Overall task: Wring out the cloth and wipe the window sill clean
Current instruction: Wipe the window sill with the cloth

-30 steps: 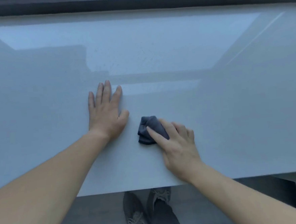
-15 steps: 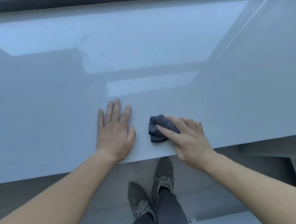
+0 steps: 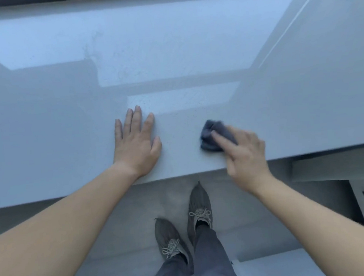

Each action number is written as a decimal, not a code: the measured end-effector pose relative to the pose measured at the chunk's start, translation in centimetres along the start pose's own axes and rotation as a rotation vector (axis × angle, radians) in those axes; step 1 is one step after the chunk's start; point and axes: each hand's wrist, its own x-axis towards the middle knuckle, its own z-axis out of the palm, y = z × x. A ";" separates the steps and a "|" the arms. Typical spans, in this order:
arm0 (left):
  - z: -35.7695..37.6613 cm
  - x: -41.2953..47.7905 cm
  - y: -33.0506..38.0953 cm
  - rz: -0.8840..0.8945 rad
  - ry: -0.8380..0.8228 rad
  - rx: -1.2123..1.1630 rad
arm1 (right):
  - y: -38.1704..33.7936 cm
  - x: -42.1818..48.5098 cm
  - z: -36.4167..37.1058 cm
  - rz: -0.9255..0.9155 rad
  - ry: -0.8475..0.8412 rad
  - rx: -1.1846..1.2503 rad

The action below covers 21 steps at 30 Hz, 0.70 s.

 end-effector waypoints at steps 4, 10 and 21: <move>-0.2 0.3 1.6 -0.020 0.079 -0.003 | 0.2 0.7 0.1 0.353 0.103 0.038; -0.5 3.0 4.6 0.058 0.114 -0.013 | 0.7 -0.8 -0.5 -0.225 -0.043 0.005; -1.3 11.2 7.1 -0.012 0.097 -0.021 | 2.7 0.9 -0.7 -0.192 -0.030 0.023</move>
